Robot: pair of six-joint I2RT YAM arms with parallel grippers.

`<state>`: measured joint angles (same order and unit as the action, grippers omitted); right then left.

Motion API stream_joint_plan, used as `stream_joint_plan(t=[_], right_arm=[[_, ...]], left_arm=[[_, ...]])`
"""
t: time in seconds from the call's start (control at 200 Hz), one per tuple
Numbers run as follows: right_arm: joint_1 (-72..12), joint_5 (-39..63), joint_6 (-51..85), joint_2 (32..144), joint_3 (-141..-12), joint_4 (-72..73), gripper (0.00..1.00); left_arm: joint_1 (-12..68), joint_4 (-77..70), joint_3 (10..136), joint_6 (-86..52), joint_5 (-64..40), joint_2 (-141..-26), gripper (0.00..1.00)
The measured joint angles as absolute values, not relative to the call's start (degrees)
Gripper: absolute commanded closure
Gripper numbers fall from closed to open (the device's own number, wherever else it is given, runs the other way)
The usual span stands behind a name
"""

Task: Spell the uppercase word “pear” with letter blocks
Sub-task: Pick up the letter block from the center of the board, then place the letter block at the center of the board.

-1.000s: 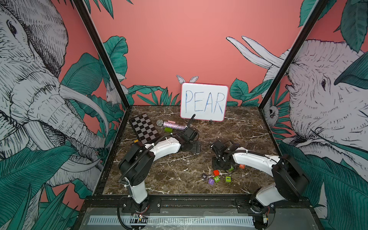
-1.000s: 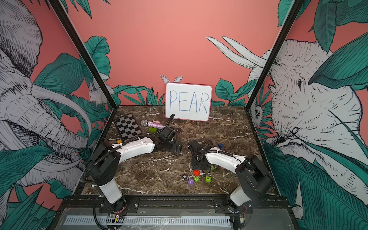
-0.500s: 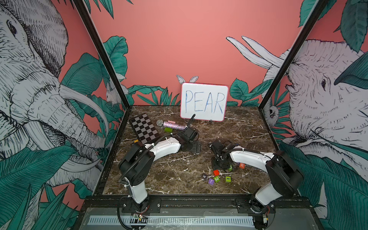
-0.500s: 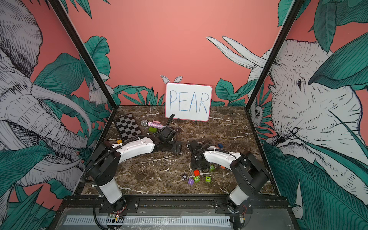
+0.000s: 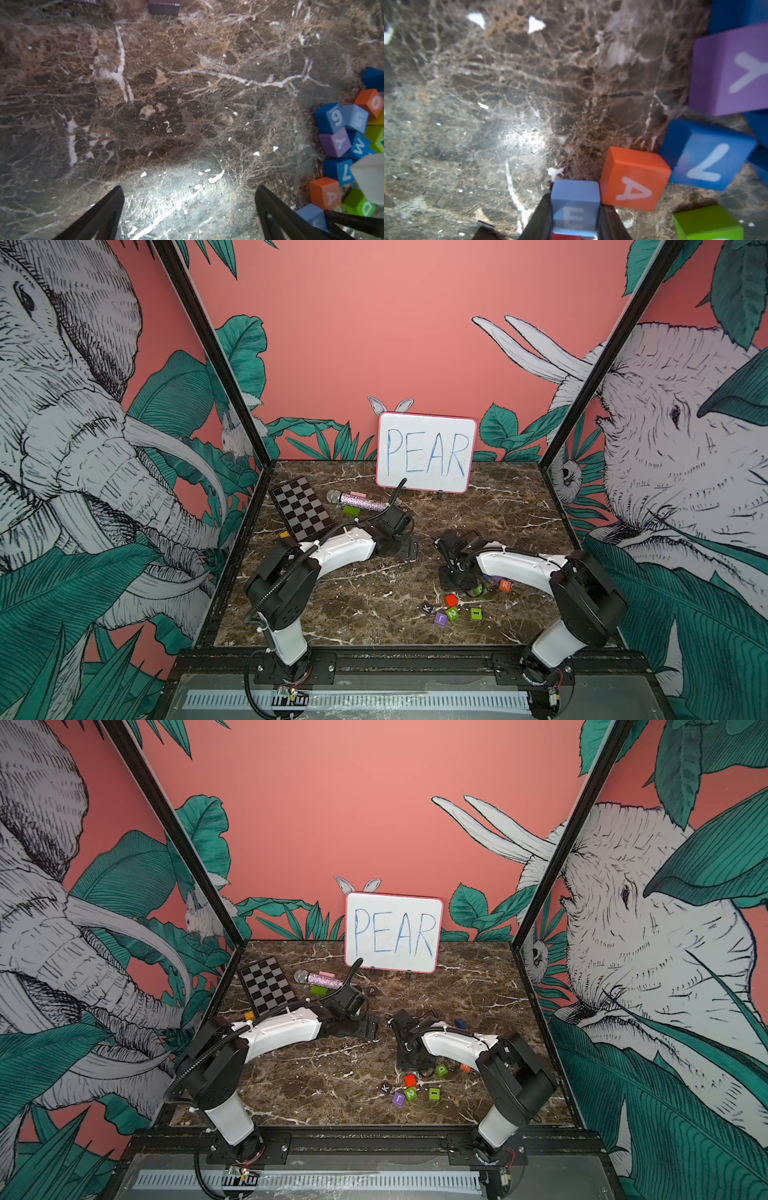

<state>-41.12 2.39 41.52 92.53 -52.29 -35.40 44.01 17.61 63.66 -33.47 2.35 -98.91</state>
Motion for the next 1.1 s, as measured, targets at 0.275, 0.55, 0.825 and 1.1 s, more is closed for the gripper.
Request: stream_joint_plan(t=[0.275, 0.55, 0.825, 1.1], right_arm=[[-40.6, 2.2, 40.5, 96.7, -62.8, -35.9, 0.7], [-36.2, 1.9, 37.2, 107.9, -77.6, -36.4, 0.71], [-33.4, -1.2, 34.8, 118.1, -90.9, -36.3, 0.71], [-31.0, -1.8, 33.9, 125.8, -101.4, -36.1, 0.7]], left_arm=[[41.3, 17.4, 63.7, -32.9, 1.6, -97.6, 0.01], [36.1, 16.3, 63.9, -31.9, -1.1, -97.3, 0.01], [31.8, 13.2, 69.0, -31.3, -5.7, -100.3, 0.01], [30.1, 12.9, 79.4, -29.0, -6.5, -106.3, 0.01]])
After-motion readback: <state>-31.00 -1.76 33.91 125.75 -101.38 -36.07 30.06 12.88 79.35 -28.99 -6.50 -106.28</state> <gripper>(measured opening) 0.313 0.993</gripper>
